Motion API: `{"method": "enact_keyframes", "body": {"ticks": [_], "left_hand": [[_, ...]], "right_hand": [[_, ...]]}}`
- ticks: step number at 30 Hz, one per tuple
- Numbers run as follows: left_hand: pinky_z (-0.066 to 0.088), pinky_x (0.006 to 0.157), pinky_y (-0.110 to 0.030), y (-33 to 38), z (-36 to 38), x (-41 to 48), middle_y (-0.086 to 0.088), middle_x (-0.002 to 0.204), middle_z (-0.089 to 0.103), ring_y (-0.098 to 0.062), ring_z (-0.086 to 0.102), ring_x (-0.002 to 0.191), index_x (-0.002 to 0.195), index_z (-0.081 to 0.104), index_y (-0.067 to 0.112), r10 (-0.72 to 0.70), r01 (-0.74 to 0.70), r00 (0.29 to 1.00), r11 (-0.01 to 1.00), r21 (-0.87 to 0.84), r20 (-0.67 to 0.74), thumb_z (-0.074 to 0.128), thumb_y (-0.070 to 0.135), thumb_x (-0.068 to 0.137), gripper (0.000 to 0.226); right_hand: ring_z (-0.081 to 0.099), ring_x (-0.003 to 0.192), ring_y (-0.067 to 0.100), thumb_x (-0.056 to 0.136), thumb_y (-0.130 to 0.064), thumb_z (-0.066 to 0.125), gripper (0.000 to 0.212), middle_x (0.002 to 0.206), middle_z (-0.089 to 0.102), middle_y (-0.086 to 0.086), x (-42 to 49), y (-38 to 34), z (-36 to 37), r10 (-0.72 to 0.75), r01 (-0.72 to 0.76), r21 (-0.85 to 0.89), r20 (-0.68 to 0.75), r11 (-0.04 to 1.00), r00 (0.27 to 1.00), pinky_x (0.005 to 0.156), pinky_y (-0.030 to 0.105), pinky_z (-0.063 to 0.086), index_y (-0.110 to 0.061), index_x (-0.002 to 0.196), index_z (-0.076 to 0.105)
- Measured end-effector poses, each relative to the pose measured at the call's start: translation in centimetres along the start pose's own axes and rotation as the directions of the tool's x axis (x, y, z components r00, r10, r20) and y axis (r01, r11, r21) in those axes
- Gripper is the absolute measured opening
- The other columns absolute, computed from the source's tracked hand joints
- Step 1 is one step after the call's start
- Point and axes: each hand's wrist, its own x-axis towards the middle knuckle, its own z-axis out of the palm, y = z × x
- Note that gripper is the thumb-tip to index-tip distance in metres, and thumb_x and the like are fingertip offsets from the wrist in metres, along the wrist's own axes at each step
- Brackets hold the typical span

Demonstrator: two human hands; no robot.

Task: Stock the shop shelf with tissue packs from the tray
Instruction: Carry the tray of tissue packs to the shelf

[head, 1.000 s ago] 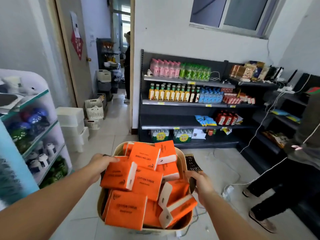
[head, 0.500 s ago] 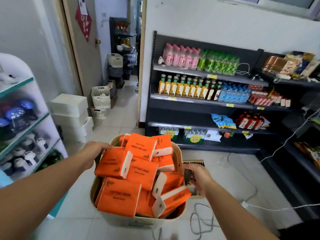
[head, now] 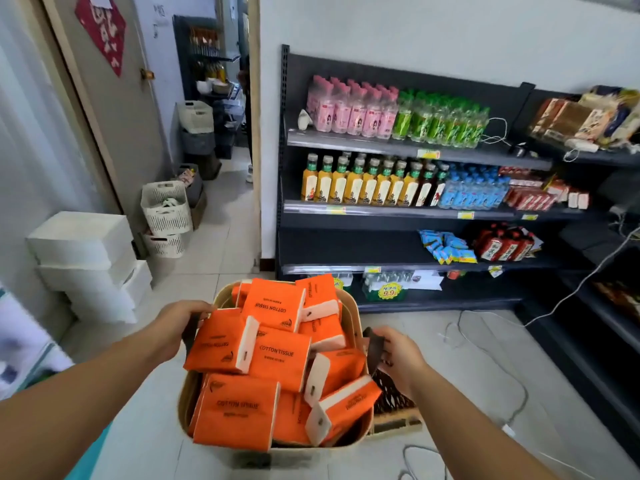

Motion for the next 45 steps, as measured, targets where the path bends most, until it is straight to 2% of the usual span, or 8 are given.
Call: {"method": "enact_keyframes", "body": {"ticks": [9,11,15,25,29,33,37,45], "left_hand": [[0.047,0.09,-0.044,6.5,2.7,14.5,-0.013,0.105,0.065,-0.028,0.057,0.105,0.101,0.067,-0.001,-0.029,-0.023,0.979,0.967,0.254,0.199,0.071,0.014,0.079,0.027],[0.048,0.091,-0.045,8.1,3.7,16.9,-0.016,0.104,0.066,-0.03,0.059,0.105,0.102,0.065,-0.002,-0.021,-0.057,0.968,0.951,0.304,0.248,0.075,0.017,0.074,0.035],[0.046,0.098,-0.05,10.7,6.4,20.1,-0.012,0.101,0.069,-0.029,0.061,0.102,0.099,0.065,0.005,-0.009,-0.1,0.956,0.931,0.352,0.294,0.081,0.024,0.069,0.038],[0.05,0.091,-0.042,14.6,13.3,25.6,-0.011,0.097,0.069,-0.026,0.063,0.096,0.1,0.063,0.0,-0.017,-0.093,0.96,0.921,0.378,0.278,0.079,0.029,0.075,0.042],[0.045,0.1,-0.047,16.4,15.9,28.8,-0.009,0.114,0.063,-0.026,0.057,0.109,0.12,0.056,0.007,-0.06,-0.056,0.96,0.915,0.399,0.273,0.085,0.047,0.056,0.081],[0.047,0.092,-0.04,18.4,19.0,30.9,-0.009,0.112,0.063,-0.024,0.057,0.105,0.115,0.057,0.008,-0.065,-0.058,0.963,0.897,0.438,0.261,0.085,0.033,0.065,0.063],[0.047,0.074,-0.033,19.3,21.8,32.8,-0.011,0.1,0.064,-0.021,0.058,0.09,0.102,0.059,0.005,-0.038,-0.078,0.968,0.892,0.446,0.247,0.078,0.022,0.076,0.037],[0.053,0.076,-0.037,21.2,26.4,37.9,-0.011,0.102,0.062,-0.025,0.06,0.095,0.107,0.053,0.011,-0.074,-0.099,0.945,0.864,0.493,0.319,0.077,0.02,0.075,0.041]], "right_hand": [[0.06,0.105,0.03,0.078,-0.015,0.063,0.029,0.106,0.071,0.015,10.0,-5.3,2.7,0.045,-0.05,-0.027,-0.158,0.998,0.986,0.081,0.038,0.042,-0.005,0.105,0.065],[0.062,0.1,0.031,0.072,-0.014,0.068,0.042,0.102,0.072,0.013,11.7,-6.0,2.6,0.034,-0.041,-0.037,-0.183,0.998,0.982,0.071,0.033,0.04,-0.002,0.111,0.064],[0.067,0.079,0.023,0.083,-0.011,0.07,0.019,0.09,0.073,0.012,14.0,-8.2,2.8,-0.039,0.025,-0.065,-0.23,0.998,0.972,0.06,0.029,0.042,-0.005,0.101,0.066],[0.071,0.086,0.031,0.071,-0.031,0.084,0.042,0.093,0.074,0.01,22.3,-11.3,-0.1,-0.027,-0.018,-0.169,-0.259,0.986,0.965,0.074,0.05,0.058,-0.01,0.101,0.064],[0.071,0.084,0.032,0.074,-0.032,0.083,0.036,0.088,0.075,0.01,25.4,-12.6,-1.6,-0.003,-0.05,-0.201,-0.256,0.978,0.967,0.076,0.052,0.058,-0.009,0.096,0.067],[0.069,0.085,0.026,0.071,-0.037,0.083,0.043,0.092,0.073,0.007,29.5,-14.1,-3.7,0.003,-0.066,-0.239,-0.255,0.969,0.967,0.073,0.04,0.056,-0.011,0.1,0.063],[0.069,0.088,0.028,0.071,-0.034,0.084,0.046,0.096,0.071,0.009,32.8,-15.9,-5.1,-0.001,-0.066,-0.235,-0.275,0.97,0.962,0.082,0.047,0.056,-0.01,0.102,0.061],[0.066,0.095,0.027,0.077,-0.021,0.08,0.034,0.1,0.069,0.009,38.4,-18.2,-6.5,0.02,-0.088,-0.208,-0.308,0.974,0.951,0.092,0.049,0.052,-0.014,0.101,0.057]]}}
